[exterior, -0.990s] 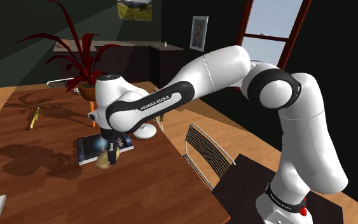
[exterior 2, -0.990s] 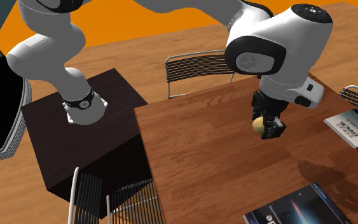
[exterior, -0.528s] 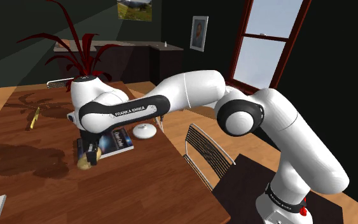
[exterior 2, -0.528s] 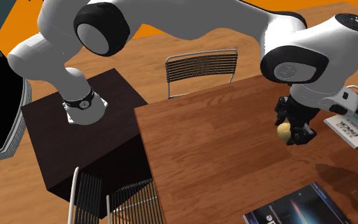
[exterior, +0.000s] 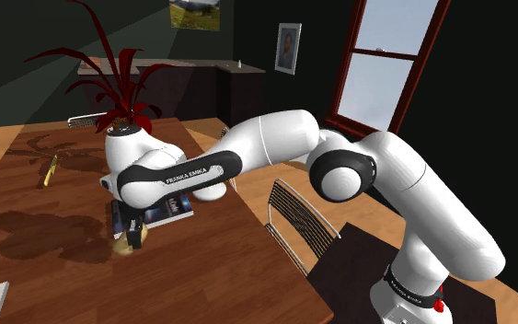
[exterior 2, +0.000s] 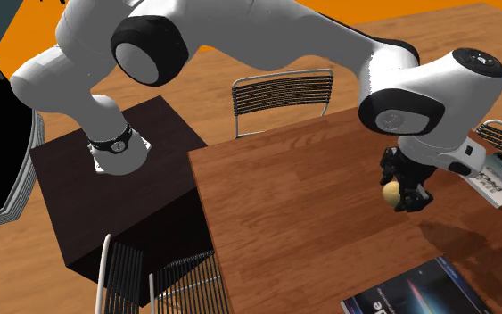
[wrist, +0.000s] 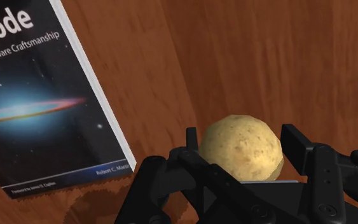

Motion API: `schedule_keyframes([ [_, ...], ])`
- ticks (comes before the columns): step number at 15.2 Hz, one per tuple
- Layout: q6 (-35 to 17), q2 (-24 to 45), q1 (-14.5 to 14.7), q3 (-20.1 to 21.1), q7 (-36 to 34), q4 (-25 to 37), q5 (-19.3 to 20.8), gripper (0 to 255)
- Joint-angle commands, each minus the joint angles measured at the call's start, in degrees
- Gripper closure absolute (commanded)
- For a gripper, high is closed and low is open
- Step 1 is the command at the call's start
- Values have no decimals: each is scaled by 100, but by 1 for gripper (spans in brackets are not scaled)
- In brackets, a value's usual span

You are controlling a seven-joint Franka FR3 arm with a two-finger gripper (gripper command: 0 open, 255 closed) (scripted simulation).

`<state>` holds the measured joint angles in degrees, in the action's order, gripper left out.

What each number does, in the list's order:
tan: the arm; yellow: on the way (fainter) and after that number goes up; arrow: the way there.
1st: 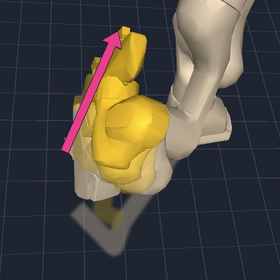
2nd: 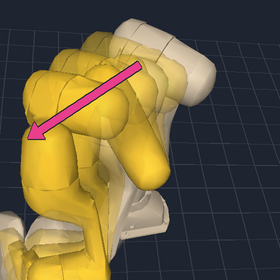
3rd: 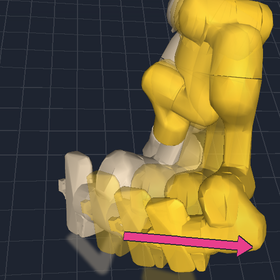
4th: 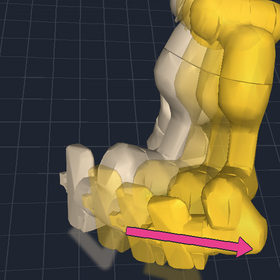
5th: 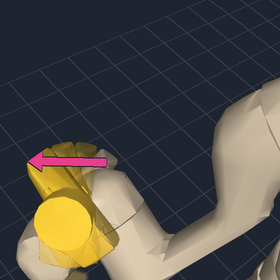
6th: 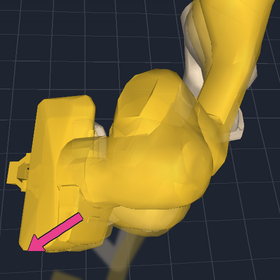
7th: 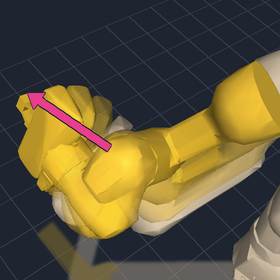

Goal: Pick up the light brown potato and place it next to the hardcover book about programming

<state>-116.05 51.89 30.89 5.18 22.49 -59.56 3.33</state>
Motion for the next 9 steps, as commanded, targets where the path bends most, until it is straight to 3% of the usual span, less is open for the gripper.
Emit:
schedule_keyframes([
  [1,-100,93,-2,-4,6,-2,4,255],
  [9,-504,378,1,-18,3,-122,19,255],
])
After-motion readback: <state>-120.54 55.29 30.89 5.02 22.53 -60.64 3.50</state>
